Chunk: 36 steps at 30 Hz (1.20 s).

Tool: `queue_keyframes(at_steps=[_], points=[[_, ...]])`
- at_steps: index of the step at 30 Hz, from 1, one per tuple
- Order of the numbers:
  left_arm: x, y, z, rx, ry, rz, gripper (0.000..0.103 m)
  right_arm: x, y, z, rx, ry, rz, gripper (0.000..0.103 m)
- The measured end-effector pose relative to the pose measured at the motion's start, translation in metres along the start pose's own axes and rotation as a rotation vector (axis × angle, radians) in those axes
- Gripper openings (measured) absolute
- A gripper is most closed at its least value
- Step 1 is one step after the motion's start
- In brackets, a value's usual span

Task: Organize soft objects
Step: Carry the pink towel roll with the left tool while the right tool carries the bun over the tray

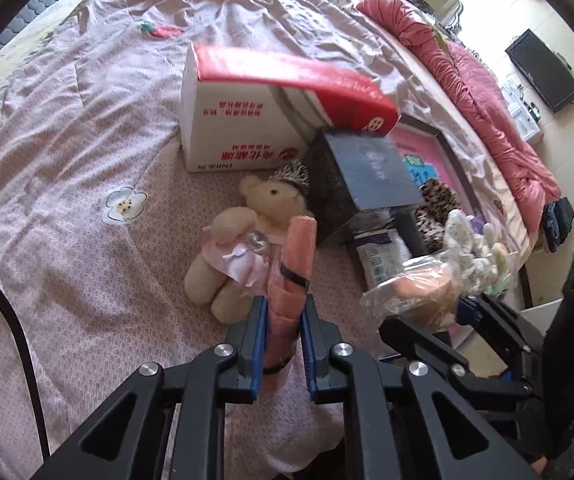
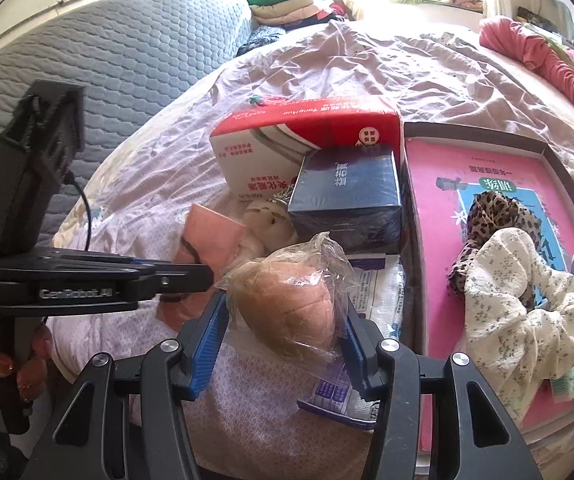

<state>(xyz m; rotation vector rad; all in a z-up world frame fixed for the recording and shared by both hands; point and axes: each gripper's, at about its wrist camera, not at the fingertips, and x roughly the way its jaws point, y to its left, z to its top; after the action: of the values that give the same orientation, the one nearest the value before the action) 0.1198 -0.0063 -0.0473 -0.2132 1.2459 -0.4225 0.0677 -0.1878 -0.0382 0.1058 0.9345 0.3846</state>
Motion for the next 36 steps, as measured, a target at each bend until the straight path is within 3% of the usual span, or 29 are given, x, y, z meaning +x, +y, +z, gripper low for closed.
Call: queue_keyframes(at_steps=[9,16,36], points=[[-0.033,-0.017,0.000,0.018,-0.055,0.006,0.016,-0.025,-0.003,0.008,0.016,-0.050,0.005,0.055],[-0.055,-0.052,0.000,0.057,-0.110,-0.001,0.016,-0.058,-0.011,0.014,0.041,-0.110,-0.021,0.055],[-0.059,-0.151,0.001,0.191,-0.134,-0.042,0.016,-0.160,-0.095,0.008,0.196,-0.275,-0.161,0.055]])
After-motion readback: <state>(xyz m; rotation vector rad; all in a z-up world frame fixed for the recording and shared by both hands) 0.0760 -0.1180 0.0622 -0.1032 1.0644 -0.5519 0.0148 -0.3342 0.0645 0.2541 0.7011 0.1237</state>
